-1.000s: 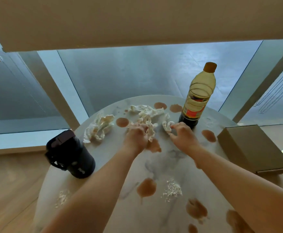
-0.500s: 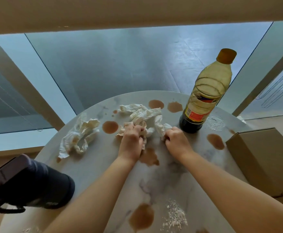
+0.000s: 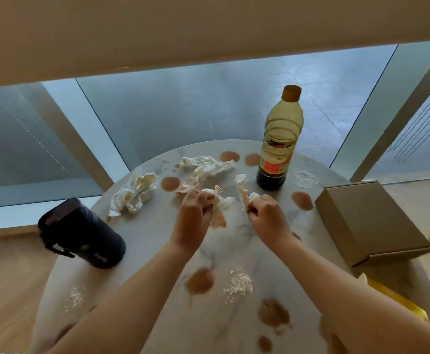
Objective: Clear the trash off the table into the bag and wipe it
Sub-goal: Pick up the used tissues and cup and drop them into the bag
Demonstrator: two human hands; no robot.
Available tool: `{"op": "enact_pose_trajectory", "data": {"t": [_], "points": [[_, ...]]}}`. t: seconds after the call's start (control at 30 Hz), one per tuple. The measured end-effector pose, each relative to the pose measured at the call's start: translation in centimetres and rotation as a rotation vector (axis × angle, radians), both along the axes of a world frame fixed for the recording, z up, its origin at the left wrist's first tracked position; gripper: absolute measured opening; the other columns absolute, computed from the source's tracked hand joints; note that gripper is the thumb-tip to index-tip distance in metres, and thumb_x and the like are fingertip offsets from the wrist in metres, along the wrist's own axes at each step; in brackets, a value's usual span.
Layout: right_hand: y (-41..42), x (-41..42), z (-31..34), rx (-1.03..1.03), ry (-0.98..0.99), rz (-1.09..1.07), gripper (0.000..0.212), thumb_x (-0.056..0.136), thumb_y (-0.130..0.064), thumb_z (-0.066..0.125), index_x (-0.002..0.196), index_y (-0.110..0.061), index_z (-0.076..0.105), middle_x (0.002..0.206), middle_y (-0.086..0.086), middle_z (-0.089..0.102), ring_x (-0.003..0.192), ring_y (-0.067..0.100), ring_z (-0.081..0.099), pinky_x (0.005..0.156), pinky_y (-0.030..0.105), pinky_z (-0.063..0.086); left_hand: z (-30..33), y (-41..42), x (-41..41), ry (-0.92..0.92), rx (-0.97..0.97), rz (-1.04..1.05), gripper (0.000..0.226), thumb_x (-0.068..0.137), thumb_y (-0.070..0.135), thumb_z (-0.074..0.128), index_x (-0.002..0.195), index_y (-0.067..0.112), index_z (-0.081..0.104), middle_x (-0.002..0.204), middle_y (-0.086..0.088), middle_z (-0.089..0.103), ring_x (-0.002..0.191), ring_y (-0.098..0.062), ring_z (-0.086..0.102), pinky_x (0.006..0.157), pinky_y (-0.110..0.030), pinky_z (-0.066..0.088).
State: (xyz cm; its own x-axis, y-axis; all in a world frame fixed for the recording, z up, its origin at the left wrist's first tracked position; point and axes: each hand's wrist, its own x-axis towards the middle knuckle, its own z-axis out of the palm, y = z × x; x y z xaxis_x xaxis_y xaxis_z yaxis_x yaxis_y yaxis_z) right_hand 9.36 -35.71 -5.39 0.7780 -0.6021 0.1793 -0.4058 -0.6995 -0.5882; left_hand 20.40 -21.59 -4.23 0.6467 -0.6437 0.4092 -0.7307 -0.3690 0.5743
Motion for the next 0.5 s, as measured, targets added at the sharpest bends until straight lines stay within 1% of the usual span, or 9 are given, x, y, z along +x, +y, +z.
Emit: {"op": "enact_pose_trajectory", "data": {"t": [0.03, 0.07, 0.17, 0.2, 0.27, 0.3, 0.37, 0.43, 0.5], "points": [[0.5, -1.3, 0.4, -0.004, -0.021, 0.003, 0.008, 0.080, 0.003, 0.057, 0.078, 0.005, 0.064, 0.082, 0.021, 0.057, 0.080, 0.032, 0.054, 0.068, 0.025, 0.035, 0.6, 0.4, -1.3, -0.018, -0.014, 0.006, 0.018, 0.074, -0.007, 0.067, 0.090, 0.001, 0.066, 0.089, -0.015, 0.059, 0.082, -0.022, 0.056, 0.082, -0.003, 0.034], [1.0, -2.9, 0.9, -0.007, -0.047, 0.006, 0.008, 0.080, 0.002, 0.058, 0.078, 0.005, 0.065, 0.082, 0.020, 0.058, 0.079, 0.031, 0.054, 0.068, 0.025, 0.036, 1.3, 0.9, -2.8, -0.034, -0.023, 0.007, 0.019, 0.074, -0.007, 0.067, 0.091, 0.002, 0.067, 0.088, -0.013, 0.059, 0.080, -0.017, 0.054, 0.080, 0.002, 0.031], [2.8, -8.3, 2.1, -0.013, -0.129, 0.033, 0.005, 0.080, -0.003, 0.063, 0.078, 0.000, 0.066, 0.080, 0.015, 0.060, 0.074, 0.028, 0.056, 0.066, 0.028, 0.043, 3.1, 2.1, -8.2, -0.056, -0.031, 0.025, 0.018, 0.076, -0.004, 0.068, 0.092, 0.004, 0.067, 0.089, -0.011, 0.060, 0.079, -0.011, 0.051, 0.078, 0.004, 0.030], [3.5, -10.4, 2.4, -0.011, -0.156, 0.041, 0.004, 0.080, -0.003, 0.064, 0.079, -0.001, 0.067, 0.080, 0.013, 0.060, 0.073, 0.027, 0.056, 0.065, 0.026, 0.044, 3.5, 2.5, -10.4, -0.058, -0.039, 0.024, 0.018, 0.075, -0.004, 0.068, 0.091, 0.003, 0.067, 0.089, -0.011, 0.060, 0.079, -0.011, 0.051, 0.077, 0.003, 0.031], [4.9, -15.1, 2.8, 0.006, -0.208, 0.057, 0.005, 0.078, 0.000, 0.066, 0.082, 0.000, 0.067, 0.081, 0.012, 0.061, 0.071, 0.022, 0.055, 0.064, 0.010, 0.037, 3.9, 3.5, -15.0, -0.040, -0.055, 0.026, 0.017, 0.075, -0.002, 0.069, 0.091, 0.005, 0.067, 0.087, -0.007, 0.058, 0.077, -0.011, 0.051, 0.074, -0.003, 0.034], [5.6, -17.6, 2.8, 0.018, -0.229, 0.059, 0.007, 0.078, 0.001, 0.066, 0.084, 0.000, 0.067, 0.082, 0.010, 0.060, 0.070, 0.019, 0.054, 0.063, 0.005, 0.035, 3.9, 4.0, -17.4, -0.029, -0.054, 0.016, 0.017, 0.076, -0.001, 0.069, 0.091, 0.006, 0.067, 0.086, -0.004, 0.056, 0.075, -0.011, 0.051, 0.071, -0.005, 0.035], [6.9, -23.1, 2.8, 0.053, -0.271, 0.045, 0.008, 0.078, 0.000, 0.067, 0.086, 0.000, 0.068, 0.082, 0.006, 0.058, 0.069, 0.014, 0.051, 0.063, 0.002, 0.037, 3.4, 5.0, -22.5, -0.023, -0.048, -0.045, 0.016, 0.077, 0.001, 0.068, 0.091, 0.006, 0.066, 0.085, -0.004, 0.056, 0.073, -0.008, 0.049, 0.068, -0.006, 0.037], [8.0, -28.9, 1.7, 0.055, -0.319, 0.003, 0.006, 0.077, -0.002, 0.069, 0.083, 0.000, 0.068, 0.081, 0.008, 0.059, 0.068, 0.012, 0.051, 0.066, 0.005, 0.041, 2.4, 5.7, -27.5, 0.015, -0.052, -0.120, 0.013, 0.078, 0.004, 0.067, 0.091, 0.005, 0.066, 0.086, -0.007, 0.058, 0.075, -0.003, 0.047, 0.069, -0.004, 0.036], [8.9, -34.8, -0.3, 0.051, -0.327, -0.080, 0.007, 0.077, -0.004, 0.071, 0.081, 0.000, 0.067, 0.081, 0.010, 0.061, 0.069, 0.015, 0.056, 0.067, 0.015, 0.048, 1.1, 6.0, -32.6, 0.106, -0.061, -0.179, 0.012, 0.078, 0.006, 0.065, 0.090, 0.005, 0.065, 0.088, -0.008, 0.058, 0.077, -0.003, 0.050, 0.070, -0.004, 0.037]]}}
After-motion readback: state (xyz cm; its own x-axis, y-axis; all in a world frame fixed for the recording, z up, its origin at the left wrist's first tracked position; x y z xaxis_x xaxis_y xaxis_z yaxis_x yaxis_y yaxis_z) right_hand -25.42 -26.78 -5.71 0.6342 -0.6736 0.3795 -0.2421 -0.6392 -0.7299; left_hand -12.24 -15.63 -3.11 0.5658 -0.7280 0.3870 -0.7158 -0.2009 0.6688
